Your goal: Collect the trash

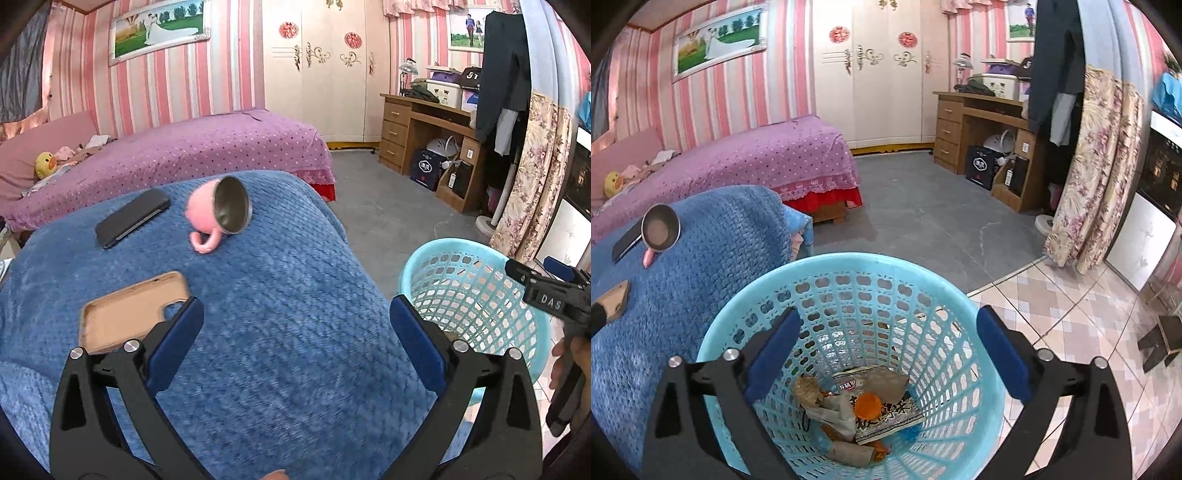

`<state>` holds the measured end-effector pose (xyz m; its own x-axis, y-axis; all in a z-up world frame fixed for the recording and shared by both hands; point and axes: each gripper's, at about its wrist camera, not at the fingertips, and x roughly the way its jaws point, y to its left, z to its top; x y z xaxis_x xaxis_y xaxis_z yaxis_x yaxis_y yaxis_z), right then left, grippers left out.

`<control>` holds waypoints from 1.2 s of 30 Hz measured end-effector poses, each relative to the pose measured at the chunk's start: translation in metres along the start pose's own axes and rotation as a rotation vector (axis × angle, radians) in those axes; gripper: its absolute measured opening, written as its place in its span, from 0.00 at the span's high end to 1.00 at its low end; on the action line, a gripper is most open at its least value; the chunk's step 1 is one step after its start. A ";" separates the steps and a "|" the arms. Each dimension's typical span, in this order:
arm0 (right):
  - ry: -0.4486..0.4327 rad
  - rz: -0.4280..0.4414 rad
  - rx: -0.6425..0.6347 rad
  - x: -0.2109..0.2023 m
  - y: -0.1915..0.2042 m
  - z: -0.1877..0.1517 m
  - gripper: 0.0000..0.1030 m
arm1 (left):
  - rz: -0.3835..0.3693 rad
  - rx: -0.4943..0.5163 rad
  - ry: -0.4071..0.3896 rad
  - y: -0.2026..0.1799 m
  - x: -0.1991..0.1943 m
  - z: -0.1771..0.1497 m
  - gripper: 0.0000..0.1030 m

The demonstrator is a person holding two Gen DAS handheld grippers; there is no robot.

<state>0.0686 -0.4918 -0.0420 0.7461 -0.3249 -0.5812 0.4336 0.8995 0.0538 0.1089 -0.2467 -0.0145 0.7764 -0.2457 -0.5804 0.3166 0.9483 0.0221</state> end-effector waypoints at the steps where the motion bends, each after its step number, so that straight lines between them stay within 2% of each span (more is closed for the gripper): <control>1: -0.003 0.000 0.006 -0.002 0.000 0.001 0.05 | 0.004 0.000 -0.006 0.003 -0.004 -0.001 0.05; 10: -0.104 0.066 0.004 -0.054 0.024 0.009 0.04 | 0.014 -0.055 -0.045 0.039 -0.046 -0.007 0.05; 13: -0.137 0.063 -0.009 -0.077 0.035 0.010 0.04 | 0.023 -0.058 -0.060 0.052 -0.062 -0.009 0.05; 17: -0.163 0.095 -0.036 -0.104 0.051 -0.002 0.04 | 0.051 -0.044 -0.088 0.064 -0.083 -0.017 0.05; 23: -0.178 0.123 -0.052 -0.135 0.069 -0.023 0.04 | 0.047 -0.054 -0.071 0.078 -0.103 -0.039 0.05; 29: -0.202 0.118 -0.099 -0.161 0.093 -0.046 0.04 | 0.051 -0.125 -0.052 0.102 -0.115 -0.064 0.05; 36: -0.210 0.119 -0.136 -0.172 0.112 -0.065 0.04 | 0.090 -0.150 -0.086 0.120 -0.127 -0.080 0.05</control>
<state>-0.0445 -0.3163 0.0109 0.8824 -0.2553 -0.3953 0.2754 0.9613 -0.0061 0.0045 -0.0856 -0.0027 0.8438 -0.1690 -0.5094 0.1641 0.9849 -0.0549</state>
